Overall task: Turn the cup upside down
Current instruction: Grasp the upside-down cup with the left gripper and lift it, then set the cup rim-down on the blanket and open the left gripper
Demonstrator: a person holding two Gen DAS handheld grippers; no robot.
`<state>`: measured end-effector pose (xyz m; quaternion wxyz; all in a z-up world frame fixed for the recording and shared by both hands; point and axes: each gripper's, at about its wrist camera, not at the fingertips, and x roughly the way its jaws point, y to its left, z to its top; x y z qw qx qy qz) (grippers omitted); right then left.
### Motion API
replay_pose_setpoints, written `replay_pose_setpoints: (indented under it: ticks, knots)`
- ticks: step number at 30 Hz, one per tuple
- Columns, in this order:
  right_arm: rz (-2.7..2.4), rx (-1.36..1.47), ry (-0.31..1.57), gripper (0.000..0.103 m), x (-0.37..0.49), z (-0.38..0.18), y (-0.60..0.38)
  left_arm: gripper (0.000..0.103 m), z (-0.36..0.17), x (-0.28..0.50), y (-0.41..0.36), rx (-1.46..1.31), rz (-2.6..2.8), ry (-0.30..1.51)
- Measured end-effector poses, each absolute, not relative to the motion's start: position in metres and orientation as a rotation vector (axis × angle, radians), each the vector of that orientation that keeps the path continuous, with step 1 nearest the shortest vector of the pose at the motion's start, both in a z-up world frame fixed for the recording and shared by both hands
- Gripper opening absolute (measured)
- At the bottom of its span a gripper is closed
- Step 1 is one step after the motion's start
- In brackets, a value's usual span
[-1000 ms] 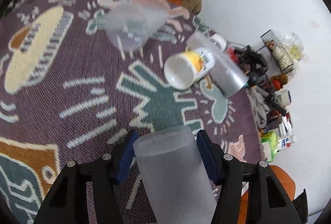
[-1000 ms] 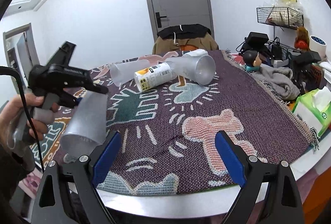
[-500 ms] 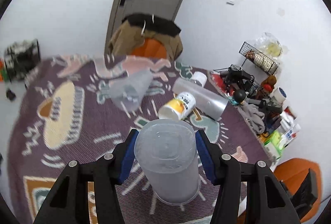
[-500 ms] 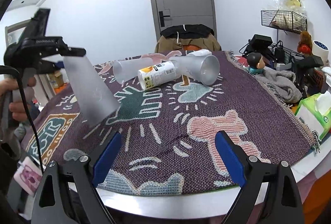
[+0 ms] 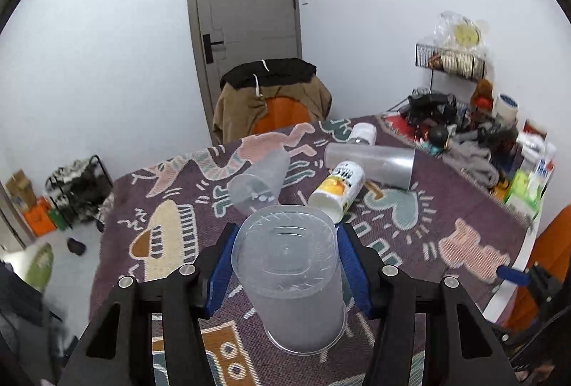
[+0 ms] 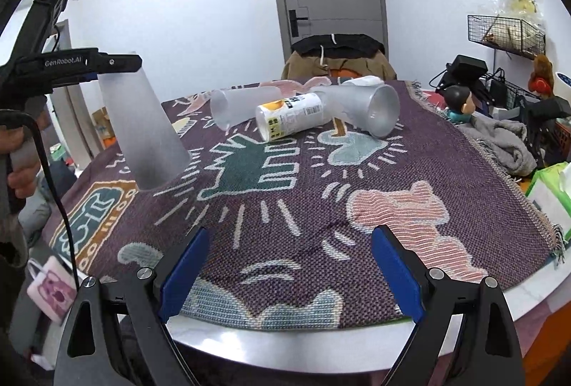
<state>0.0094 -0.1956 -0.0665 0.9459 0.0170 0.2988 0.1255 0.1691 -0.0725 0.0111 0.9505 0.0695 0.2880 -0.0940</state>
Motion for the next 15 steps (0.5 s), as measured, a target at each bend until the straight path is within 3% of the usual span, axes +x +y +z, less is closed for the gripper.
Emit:
replay_pose_setpoints:
  ticks: [15]
  knots:
    - [0.299,0.084,0.604,0.092,0.01,-0.068,-0.197,0.058,-0.021,0.179,-0.07,0.164,-0.111,0.626]
